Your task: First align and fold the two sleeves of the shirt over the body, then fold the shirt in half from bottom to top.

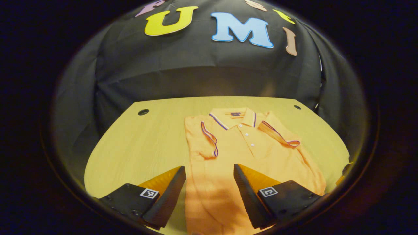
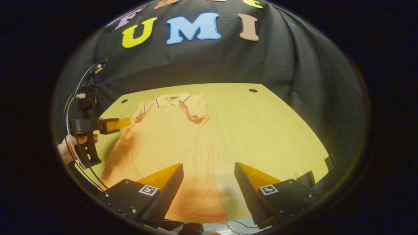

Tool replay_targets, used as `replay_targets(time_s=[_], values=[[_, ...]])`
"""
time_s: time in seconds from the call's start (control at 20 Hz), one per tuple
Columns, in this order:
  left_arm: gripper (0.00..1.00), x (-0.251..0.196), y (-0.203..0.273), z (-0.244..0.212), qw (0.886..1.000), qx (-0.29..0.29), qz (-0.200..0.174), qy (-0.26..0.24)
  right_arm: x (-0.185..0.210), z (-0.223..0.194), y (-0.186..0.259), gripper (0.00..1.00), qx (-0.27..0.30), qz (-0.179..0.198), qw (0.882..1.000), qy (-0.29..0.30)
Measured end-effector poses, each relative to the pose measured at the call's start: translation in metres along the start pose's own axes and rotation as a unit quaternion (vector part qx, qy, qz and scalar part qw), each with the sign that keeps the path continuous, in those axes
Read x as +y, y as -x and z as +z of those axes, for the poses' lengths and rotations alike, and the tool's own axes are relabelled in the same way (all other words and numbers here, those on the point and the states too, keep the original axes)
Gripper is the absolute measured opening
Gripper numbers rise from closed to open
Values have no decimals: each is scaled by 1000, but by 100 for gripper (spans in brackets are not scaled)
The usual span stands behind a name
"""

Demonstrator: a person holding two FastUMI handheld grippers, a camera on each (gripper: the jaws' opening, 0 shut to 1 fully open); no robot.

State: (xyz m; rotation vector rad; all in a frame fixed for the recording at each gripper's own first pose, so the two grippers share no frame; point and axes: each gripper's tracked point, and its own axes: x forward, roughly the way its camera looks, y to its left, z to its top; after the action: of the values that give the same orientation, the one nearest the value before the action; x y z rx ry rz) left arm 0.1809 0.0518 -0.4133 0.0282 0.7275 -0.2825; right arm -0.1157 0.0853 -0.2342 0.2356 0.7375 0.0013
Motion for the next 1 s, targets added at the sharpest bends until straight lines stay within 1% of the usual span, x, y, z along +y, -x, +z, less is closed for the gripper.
replay_targets(time_s=[0.2,0.35,0.5,0.55,0.6,0.75,1.0], values=[[96,-8,52,-45,1000,21,-12,10,7,-31,9,97,22,20,999,22],[96,-3,92,-74,1000,26,-7,5,12,-52,16,97,36,34,998,42],[96,5,133,-99,1000,27,2,-3,14,-70,18,97,50,42,997,47],[95,9,142,-109,1000,30,4,-4,15,-75,18,97,55,43,996,47],[96,12,152,-120,999,34,4,-3,15,-80,20,97,58,42,996,49],[96,18,177,-151,999,50,-1,0,11,-91,23,97,65,39,996,51],[96,23,198,-186,998,67,-2,8,3,-107,24,97,76,31,995,48]])
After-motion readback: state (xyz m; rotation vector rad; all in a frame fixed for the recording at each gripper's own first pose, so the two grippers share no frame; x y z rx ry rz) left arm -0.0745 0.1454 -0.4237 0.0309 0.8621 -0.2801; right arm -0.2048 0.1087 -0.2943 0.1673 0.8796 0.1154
